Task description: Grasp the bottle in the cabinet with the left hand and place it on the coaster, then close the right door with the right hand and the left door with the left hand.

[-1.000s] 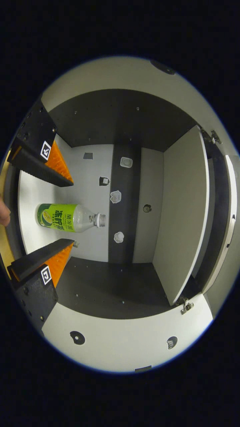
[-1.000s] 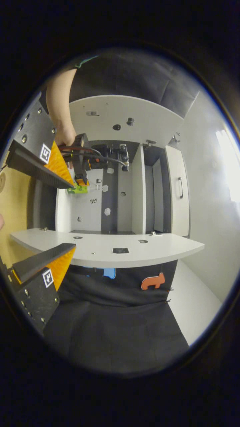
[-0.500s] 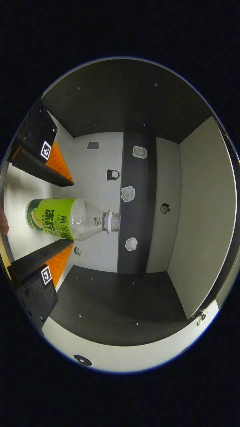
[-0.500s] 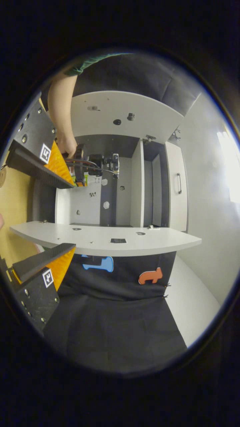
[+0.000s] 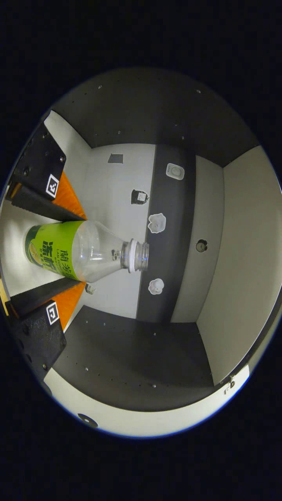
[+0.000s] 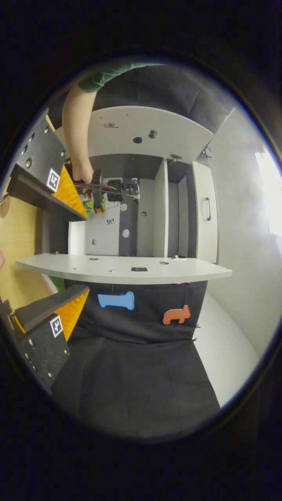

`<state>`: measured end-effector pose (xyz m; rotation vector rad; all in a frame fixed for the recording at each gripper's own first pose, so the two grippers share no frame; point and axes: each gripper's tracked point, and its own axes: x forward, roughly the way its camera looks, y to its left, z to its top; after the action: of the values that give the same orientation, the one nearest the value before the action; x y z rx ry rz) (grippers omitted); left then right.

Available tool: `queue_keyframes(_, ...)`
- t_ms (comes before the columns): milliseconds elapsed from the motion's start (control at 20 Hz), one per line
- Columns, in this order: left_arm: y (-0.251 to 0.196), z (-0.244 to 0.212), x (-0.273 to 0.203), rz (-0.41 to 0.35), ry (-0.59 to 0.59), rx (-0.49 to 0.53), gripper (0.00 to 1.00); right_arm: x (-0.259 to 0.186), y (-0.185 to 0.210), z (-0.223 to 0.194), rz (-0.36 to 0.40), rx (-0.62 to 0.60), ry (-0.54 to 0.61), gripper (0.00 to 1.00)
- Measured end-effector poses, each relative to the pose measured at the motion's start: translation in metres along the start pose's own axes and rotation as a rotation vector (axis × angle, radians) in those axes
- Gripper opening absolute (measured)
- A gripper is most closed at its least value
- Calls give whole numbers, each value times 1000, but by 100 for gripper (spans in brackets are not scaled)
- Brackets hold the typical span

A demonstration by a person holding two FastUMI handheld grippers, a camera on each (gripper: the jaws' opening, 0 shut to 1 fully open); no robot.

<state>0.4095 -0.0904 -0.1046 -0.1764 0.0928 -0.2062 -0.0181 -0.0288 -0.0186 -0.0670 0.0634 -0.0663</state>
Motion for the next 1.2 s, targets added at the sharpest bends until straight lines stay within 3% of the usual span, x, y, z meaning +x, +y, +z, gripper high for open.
queue_keyframes(400,-6,28,-105,-45,-29,48,80,-18,16,-3,26,40,32,99)
queue_keyframes(750,-7,34,-217,-26,-54,52,80,-7,36,-1,77,42,6,99)
queue_keyframes(900,-15,22,-256,-27,-44,11,80,0,42,-5,95,41,6,99)
queue_keyframes(1200,-28,-35,-304,-33,2,59,80,3,44,-13,105,17,23,99)
